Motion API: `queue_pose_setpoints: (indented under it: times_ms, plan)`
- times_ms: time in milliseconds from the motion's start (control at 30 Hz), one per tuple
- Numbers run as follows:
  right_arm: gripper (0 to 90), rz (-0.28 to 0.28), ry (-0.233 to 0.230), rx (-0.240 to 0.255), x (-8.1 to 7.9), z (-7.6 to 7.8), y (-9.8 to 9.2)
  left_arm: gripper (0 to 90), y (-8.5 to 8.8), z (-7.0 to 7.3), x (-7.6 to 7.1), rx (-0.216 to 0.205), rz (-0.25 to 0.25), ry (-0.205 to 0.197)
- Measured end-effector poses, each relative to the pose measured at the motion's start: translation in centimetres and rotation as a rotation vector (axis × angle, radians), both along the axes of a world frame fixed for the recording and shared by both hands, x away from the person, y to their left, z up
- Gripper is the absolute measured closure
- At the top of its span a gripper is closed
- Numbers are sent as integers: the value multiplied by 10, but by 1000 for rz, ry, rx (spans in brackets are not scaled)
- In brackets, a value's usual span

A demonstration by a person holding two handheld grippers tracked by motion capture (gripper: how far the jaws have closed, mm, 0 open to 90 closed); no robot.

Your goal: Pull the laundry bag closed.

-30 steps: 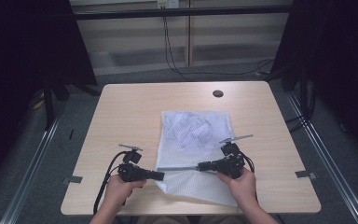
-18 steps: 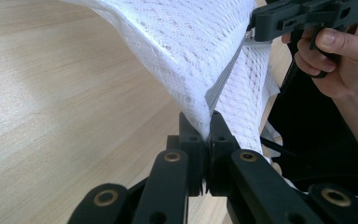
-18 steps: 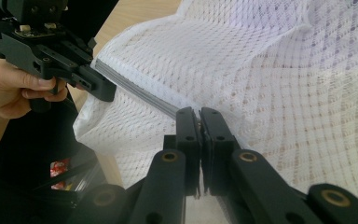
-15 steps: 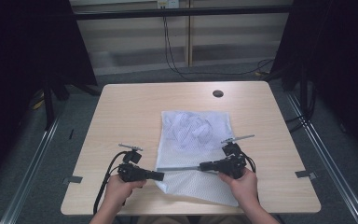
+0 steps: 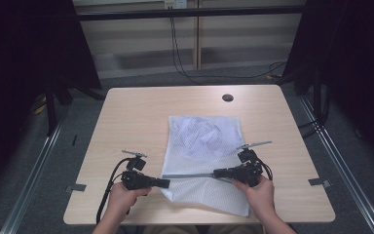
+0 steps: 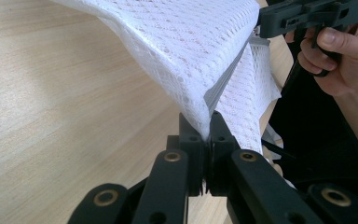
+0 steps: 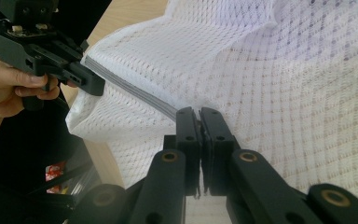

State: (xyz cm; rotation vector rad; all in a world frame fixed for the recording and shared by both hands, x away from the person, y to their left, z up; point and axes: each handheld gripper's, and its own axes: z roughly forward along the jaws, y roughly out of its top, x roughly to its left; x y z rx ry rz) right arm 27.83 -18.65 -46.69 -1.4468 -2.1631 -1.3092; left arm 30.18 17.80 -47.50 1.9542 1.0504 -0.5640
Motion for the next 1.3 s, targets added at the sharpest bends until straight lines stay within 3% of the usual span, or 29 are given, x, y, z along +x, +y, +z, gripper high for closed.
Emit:
queue_pose_setpoints:
  times_ms: [100, 400, 1300]
  plan:
    - [869, 0, -3, -4, 0, 1, -1, 881, 0, 0, 1, 12, -17, -5]
    - [869, -3, -3, -10, -1, 2, -3, 881, 0, 0, 0, 0, 4, 10]
    - [869, -6, -6, -12, -2, 4, -9, 880, 0, -1, -1, 5, -6, 9]
